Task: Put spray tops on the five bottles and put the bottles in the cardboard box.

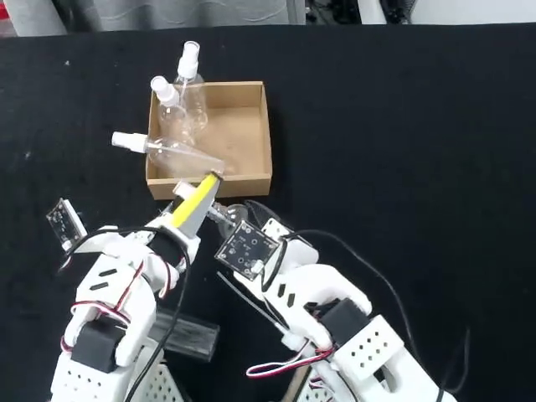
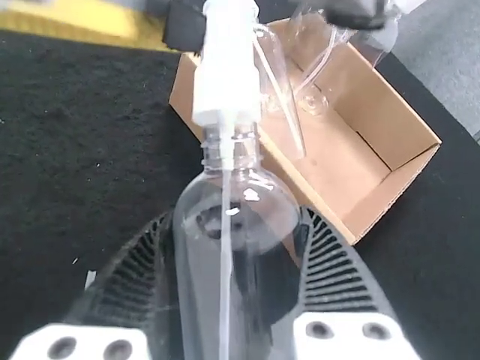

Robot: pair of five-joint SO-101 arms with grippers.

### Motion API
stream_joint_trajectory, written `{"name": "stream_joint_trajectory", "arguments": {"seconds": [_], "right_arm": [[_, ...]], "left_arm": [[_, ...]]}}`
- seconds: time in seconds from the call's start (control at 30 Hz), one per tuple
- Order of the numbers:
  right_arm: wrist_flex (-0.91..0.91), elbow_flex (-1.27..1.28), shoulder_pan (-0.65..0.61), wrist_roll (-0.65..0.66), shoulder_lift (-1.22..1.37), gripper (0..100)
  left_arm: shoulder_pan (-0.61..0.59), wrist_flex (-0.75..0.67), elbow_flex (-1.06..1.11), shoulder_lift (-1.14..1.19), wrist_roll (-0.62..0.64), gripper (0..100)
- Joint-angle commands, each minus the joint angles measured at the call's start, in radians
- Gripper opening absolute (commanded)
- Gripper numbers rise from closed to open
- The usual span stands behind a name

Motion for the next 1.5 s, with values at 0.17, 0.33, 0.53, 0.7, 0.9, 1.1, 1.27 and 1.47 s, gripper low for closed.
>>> {"name": "stream_joint_trajectory", "arguments": {"seconds": [0.17, 0.33, 0.53, 0.7, 0.9, 1.1, 1.27, 1.47], "right_arm": [[-0.055, 0.001, -0.008, -0.006, -0.041, 11.3], [-0.084, 0.004, -0.005, -0.008, -0.041, 11.3], [-0.089, 0.002, -0.005, -0.008, -0.041, 11.3], [-0.089, -0.002, -0.005, -0.008, -0.041, 11.3], [-0.091, -0.008, -0.005, -0.008, -0.041, 11.3], [-0.091, -0.041, -0.005, -0.040, -0.041, 11.3], [-0.091, -0.085, -0.005, -0.123, -0.041, 11.3], [-0.091, -0.147, -0.011, -0.126, -0.041, 11.3]], "left_arm": [[-0.024, 0.002, -0.096, -0.009, 0.035, 30], [-0.082, 0.002, -0.130, -0.009, 0.035, 30], [-0.133, -0.015, -0.133, -0.009, 0.035, 30], [-0.252, -0.064, -0.124, -0.009, 0.086, 30], [-0.340, -0.061, -0.122, -0.009, 0.129, 30], [-0.383, -0.068, -0.097, -0.009, 0.147, 30], [-0.383, -0.068, -0.082, -0.009, 0.147, 30], [-0.383, -0.068, -0.071, -0.008, 0.147, 30]]}}
